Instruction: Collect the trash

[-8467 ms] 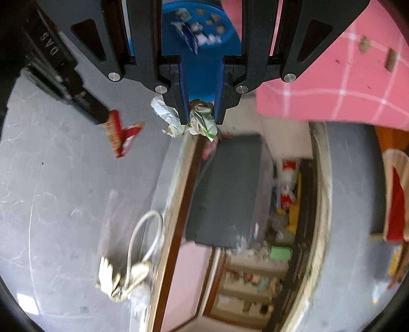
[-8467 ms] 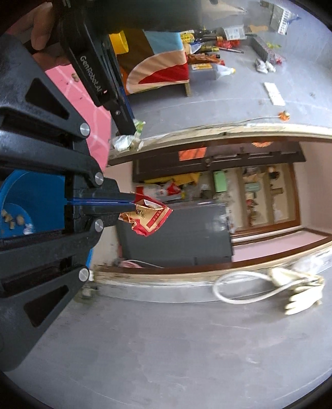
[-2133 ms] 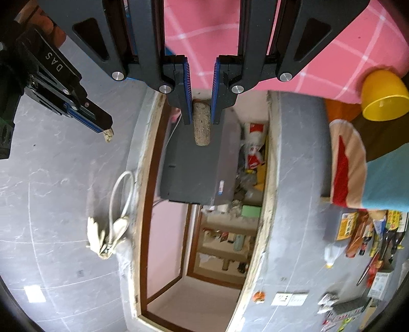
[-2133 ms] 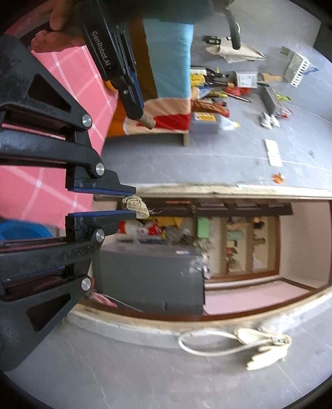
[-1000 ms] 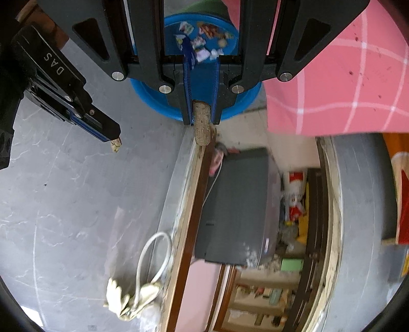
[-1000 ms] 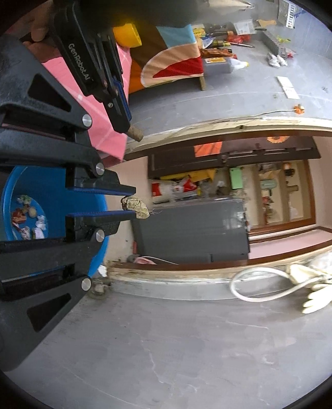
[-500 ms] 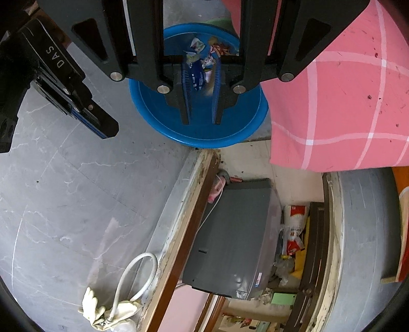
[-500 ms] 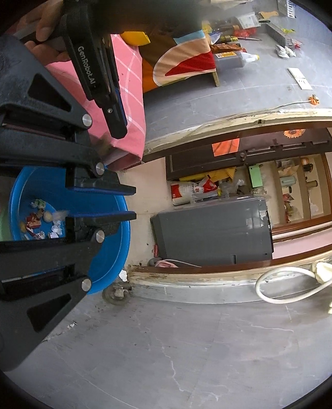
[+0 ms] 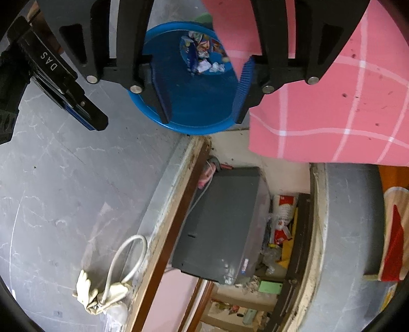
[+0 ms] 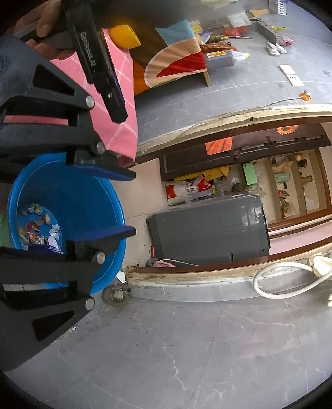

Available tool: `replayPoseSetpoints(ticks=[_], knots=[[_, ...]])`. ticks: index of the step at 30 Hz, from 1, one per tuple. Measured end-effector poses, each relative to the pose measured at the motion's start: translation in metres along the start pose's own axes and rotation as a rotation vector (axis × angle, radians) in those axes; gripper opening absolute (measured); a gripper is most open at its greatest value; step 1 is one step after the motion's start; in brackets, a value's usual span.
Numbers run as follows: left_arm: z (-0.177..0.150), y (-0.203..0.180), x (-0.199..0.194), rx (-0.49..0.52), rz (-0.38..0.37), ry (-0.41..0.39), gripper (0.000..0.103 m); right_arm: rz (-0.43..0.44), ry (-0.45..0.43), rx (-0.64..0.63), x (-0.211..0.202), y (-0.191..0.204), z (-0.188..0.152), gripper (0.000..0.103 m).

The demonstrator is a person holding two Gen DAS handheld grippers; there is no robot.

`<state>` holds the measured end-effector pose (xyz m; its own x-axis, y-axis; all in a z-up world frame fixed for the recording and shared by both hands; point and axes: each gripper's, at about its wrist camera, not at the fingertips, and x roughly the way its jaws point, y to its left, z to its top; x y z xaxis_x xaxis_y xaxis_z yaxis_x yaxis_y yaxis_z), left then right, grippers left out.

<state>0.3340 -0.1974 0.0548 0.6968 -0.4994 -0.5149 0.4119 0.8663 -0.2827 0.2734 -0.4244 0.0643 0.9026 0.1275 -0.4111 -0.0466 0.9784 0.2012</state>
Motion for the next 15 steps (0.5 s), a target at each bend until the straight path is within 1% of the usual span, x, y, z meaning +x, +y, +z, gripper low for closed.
replayPoseSetpoints(ticks=[6,10,14,15], knots=[[0.000,0.006,-0.027,0.021,0.044,-0.071,0.060,-0.009,-0.046,0.002,-0.010,0.007,0.004,0.079],[-0.002,0.010,-0.048,0.015,0.065,-0.127,0.079,-0.011,-0.088,0.000,-0.021,0.014,0.006,0.091],[-0.006,0.014,-0.069,0.017,0.081,-0.169,0.080,-0.005,-0.129,-0.001,-0.036,0.022,0.007,0.102],[-0.008,0.015,-0.073,0.016,0.086,-0.176,0.081,-0.002,-0.136,-0.001,-0.040,0.023,0.007,0.103]])
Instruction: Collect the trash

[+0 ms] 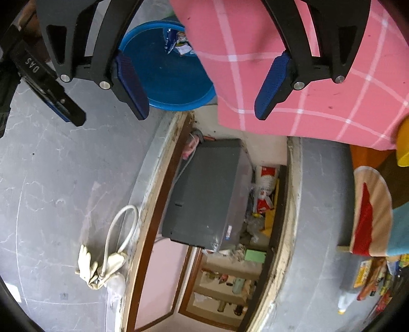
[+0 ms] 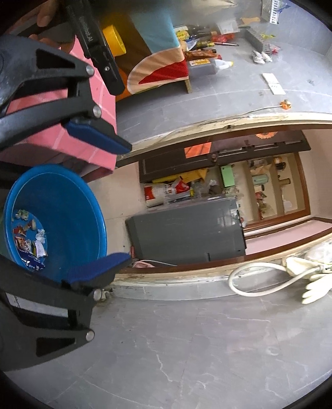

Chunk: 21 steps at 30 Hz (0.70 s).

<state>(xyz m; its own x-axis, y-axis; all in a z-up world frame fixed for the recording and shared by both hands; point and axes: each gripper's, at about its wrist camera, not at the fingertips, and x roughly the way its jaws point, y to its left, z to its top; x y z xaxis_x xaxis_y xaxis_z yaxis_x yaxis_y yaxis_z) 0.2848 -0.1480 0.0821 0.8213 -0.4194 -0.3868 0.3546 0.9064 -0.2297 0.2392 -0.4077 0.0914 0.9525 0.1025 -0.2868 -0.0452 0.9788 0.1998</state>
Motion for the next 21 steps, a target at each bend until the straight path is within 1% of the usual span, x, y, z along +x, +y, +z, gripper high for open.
replayPoseSetpoints(ticks=[1,2,4,9,13,21], knots=[[-0.001,0.001,-0.006,-0.001,0.004,-0.007,0.086,0.002,-0.009,0.000,-0.004,0.001,0.000,0.103],[-0.003,0.002,-0.012,-0.003,0.011,-0.018,0.094,0.003,-0.016,-0.001,-0.008,0.002,0.001,0.103],[-0.007,0.005,-0.025,-0.013,0.025,-0.050,0.098,0.004,-0.024,-0.003,-0.015,0.004,0.000,0.103],[-0.014,0.007,-0.051,-0.020,0.034,-0.079,0.099,0.012,-0.035,-0.021,-0.033,0.010,0.000,0.103],[-0.022,0.003,-0.071,0.005,0.050,-0.094,0.101,0.016,-0.051,-0.035,-0.051,0.016,-0.002,0.103],[-0.048,-0.005,-0.107,0.042,0.076,-0.099,0.101,0.012,-0.072,-0.051,-0.090,0.028,-0.023,0.103]])
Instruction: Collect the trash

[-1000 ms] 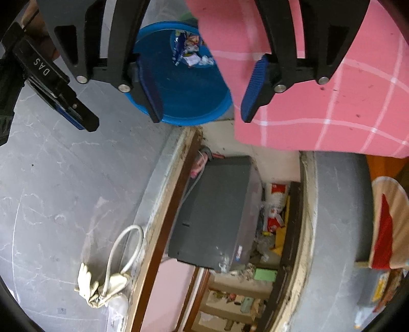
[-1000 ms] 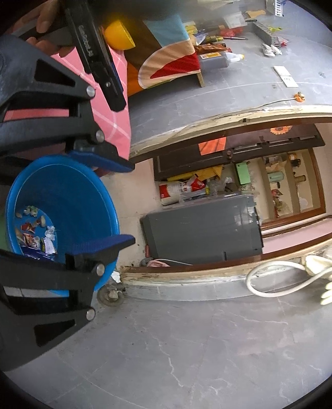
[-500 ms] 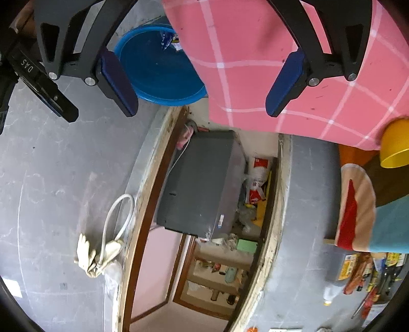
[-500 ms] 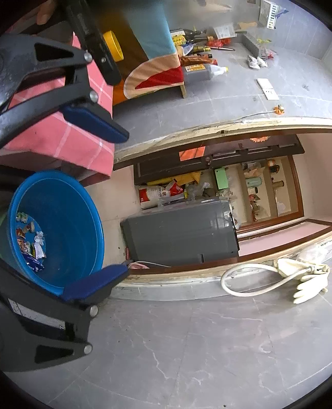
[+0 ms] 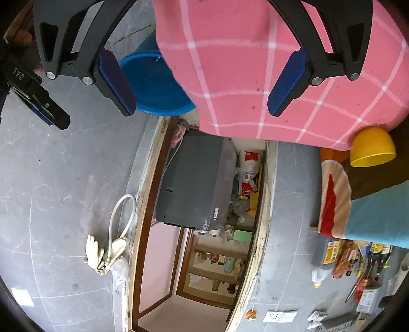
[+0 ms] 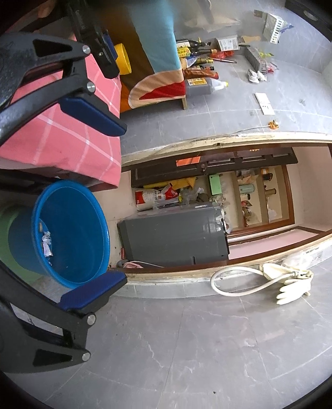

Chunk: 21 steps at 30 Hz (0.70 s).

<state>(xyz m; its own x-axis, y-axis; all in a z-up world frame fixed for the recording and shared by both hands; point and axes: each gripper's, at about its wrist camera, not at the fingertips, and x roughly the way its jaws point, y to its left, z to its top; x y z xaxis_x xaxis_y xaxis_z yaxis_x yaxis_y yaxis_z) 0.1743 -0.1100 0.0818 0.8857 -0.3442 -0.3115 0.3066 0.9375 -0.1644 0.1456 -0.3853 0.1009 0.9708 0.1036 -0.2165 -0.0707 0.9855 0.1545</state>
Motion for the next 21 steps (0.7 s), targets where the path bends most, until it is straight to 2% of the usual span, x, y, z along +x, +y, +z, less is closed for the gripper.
replayPoseSetpoints(ticks=[12,21], knots=[[-0.032,0.009,-0.052,-0.001,0.058,-0.018,0.101,-0.014,-0.053,-0.061,-0.060,0.030,-0.033,0.103],[-0.059,0.008,-0.088,0.025,0.116,-0.052,0.101,-0.036,-0.054,-0.048,-0.085,0.039,-0.050,0.103]])
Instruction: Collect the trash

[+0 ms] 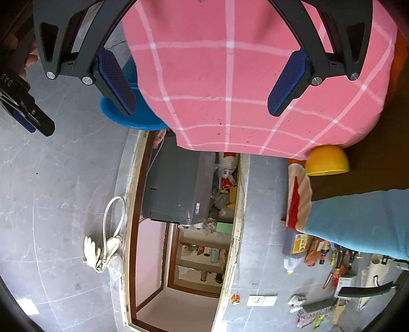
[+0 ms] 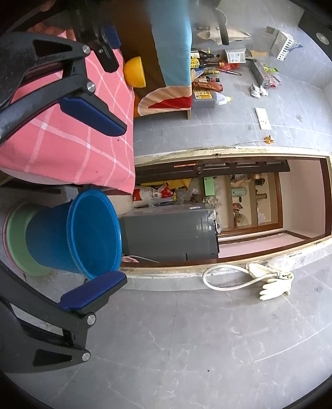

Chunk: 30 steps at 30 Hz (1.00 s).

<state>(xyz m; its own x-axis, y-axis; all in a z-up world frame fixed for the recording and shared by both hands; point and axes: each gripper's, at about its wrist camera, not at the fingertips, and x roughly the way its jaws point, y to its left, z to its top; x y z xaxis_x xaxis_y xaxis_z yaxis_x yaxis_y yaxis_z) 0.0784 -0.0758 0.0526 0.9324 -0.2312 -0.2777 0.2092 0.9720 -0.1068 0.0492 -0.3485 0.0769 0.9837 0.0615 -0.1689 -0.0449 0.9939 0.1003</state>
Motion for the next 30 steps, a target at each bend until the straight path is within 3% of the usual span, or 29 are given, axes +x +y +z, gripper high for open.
replayPoseSetpoints(ticks=[9,30], knots=[[-0.021,0.005,-0.021,-0.012,0.074,-0.032,0.101,-0.037,-0.004,-0.034,-0.018,0.013,-0.018,0.103],[-0.042,0.005,-0.032,-0.006,0.128,-0.051,0.101,-0.030,0.012,-0.063,-0.025,0.018,-0.038,0.103]])
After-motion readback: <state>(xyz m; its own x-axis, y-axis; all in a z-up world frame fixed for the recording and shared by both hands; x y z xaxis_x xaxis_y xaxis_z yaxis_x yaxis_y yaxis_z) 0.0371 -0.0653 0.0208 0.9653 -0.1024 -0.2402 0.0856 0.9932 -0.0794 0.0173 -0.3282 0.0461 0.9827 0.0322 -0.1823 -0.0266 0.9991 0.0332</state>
